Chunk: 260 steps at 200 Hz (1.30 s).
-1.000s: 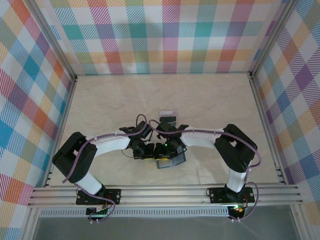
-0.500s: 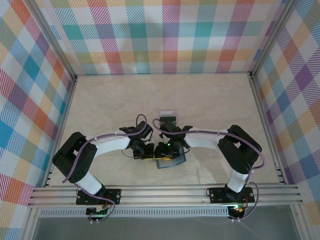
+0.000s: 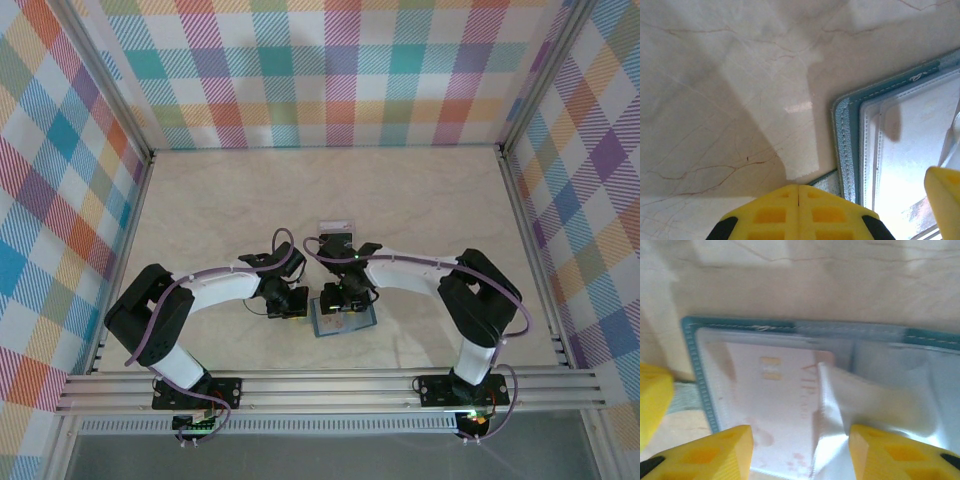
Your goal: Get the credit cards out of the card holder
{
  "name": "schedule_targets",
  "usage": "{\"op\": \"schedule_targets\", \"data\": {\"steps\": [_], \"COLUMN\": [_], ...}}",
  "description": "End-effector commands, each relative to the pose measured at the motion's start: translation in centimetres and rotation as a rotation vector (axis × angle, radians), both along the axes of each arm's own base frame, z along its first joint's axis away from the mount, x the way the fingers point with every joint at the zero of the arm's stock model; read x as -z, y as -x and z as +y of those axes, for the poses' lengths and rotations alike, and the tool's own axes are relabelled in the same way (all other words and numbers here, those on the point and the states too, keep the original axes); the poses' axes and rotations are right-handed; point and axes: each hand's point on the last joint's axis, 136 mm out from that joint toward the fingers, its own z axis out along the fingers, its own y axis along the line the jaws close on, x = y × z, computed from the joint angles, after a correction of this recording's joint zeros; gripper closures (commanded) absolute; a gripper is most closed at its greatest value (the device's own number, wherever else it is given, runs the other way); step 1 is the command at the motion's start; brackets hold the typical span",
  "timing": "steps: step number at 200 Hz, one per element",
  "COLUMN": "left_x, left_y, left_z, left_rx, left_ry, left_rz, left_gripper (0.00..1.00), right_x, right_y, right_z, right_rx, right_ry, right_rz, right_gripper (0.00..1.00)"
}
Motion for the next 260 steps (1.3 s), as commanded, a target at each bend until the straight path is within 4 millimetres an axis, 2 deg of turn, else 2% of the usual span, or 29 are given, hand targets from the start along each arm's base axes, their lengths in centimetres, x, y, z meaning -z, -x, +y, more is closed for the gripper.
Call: {"op": "schedule_targets", "data": {"steps": [1, 64, 104, 144, 182, 201, 219, 260], "left_x": [-0.6, -0.6, -0.6, -0.7, -1.2, -1.5, -2.1, -4.9], "left_y": [0.0, 0.1, 0.1, -0.2, -0.8, -1.1, -1.4, -1.9], "left_z": [-0.1, -0.1, -0.1, 0.8, 1.1, 1.1, 1.2, 1.8], "left_rx": [0.017, 0.019, 0.023, 0.030, 0.050, 0.053, 0.048, 0.029], "left_ry": [-0.005, -0.008, -0.010, -0.058, -0.103, -0.113, -0.117, -0.132], "left_rz": [-0.006, -0.004, -0.005, -0.023, -0.045, -0.054, -0.066, -0.125], "left_gripper": [0.95, 0.95, 0.95, 0.95, 0.94, 0.90, 0.82, 0.70], "right_x": [0.8, 0.6, -0.4, -0.7, -0.1, 0.4, 0.7, 0.5], "right_y": [0.4, -0.3, -0.9, -1.1, -0.8, -0.4, 0.0, 0.3], "right_z": [-3.4, -5.1, -6.5, -7.7, -7.8, -7.7, -7.6, -7.3], "right_rx": [-0.047, -0.059, -0.050, -0.023, 0.012, 0.033, 0.045, 0.051], "right_ry": [0.203, 0.320, 0.382, 0.386, 0.292, 0.243, 0.207, 0.163], "right_rz": [-0.002, -0.033, -0.075, -0.079, -0.046, -0.024, -0.012, -0.009], "right_gripper": [0.44, 0.41, 0.40, 0.40, 0.41, 0.42, 0.46, 0.50]}}
